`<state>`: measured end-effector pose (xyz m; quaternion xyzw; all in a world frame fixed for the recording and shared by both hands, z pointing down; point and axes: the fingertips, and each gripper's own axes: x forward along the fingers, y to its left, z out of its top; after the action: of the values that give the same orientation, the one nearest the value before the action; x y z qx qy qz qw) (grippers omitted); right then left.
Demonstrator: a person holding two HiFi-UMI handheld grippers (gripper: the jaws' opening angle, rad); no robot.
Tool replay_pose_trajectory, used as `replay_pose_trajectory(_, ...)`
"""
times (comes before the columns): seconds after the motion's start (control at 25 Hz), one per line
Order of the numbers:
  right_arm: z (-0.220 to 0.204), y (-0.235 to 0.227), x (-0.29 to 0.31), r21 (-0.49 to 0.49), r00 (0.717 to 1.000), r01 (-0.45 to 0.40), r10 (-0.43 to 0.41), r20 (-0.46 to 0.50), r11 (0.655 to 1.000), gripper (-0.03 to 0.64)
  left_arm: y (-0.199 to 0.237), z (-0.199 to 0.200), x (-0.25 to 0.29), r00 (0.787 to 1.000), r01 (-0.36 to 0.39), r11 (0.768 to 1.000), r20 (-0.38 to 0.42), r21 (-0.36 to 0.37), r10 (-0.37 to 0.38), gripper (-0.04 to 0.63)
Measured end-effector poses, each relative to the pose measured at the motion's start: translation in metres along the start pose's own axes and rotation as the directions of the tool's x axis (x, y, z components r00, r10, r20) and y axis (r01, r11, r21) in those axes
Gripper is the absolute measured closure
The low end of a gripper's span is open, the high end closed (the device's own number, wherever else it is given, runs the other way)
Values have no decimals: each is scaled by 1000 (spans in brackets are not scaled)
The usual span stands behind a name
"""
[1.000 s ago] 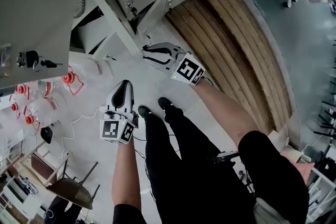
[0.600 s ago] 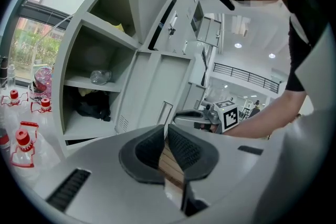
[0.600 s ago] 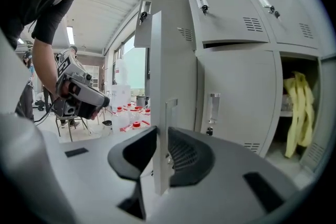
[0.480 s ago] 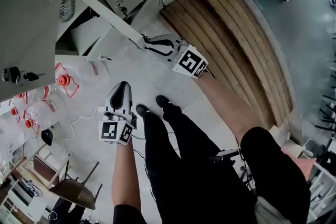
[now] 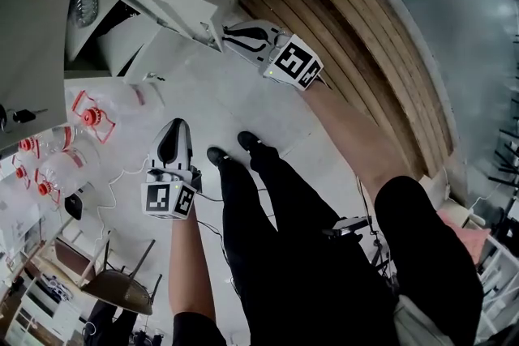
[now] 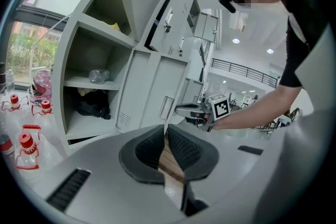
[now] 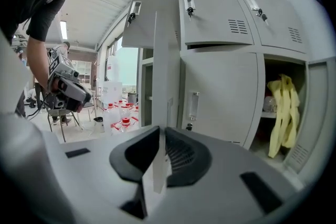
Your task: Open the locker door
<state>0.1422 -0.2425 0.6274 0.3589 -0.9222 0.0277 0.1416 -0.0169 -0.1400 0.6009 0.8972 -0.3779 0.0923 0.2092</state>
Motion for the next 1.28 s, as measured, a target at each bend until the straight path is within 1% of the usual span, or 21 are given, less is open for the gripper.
replay_pose_trajectory(0.4, -3, -33, -6, -34, 998, 33, -35, -55, 999, 572, 5, -1, -13, 1000, -21, 1000, 1, -3, 21, 575)
replay_pose_trajectory(0.68, -5, -45, -6, -34, 997, 44, -46, -55, 998, 571, 12, -6, -18, 999, -38, 999, 5, -9, 38, 575)
replay_pose_trajectory(0.88, -5, -47, -8, -45, 997, 41, -43, -59, 998, 569, 8, -9, -19, 999, -38, 999, -5, -14, 38, 575)
replay_pose_trajectory(1.08, -5, -46, -9, -23, 997, 51, -52, -50, 998, 568, 2, -8, -19, 999, -34, 999, -8, -17, 34, 575)
replay_pose_trajectory(1.28, -4, -39, -14, 22, 996, 69, -68, -53, 997, 566, -2, 2, -23, 999, -41, 999, 10, -16, 41, 575)
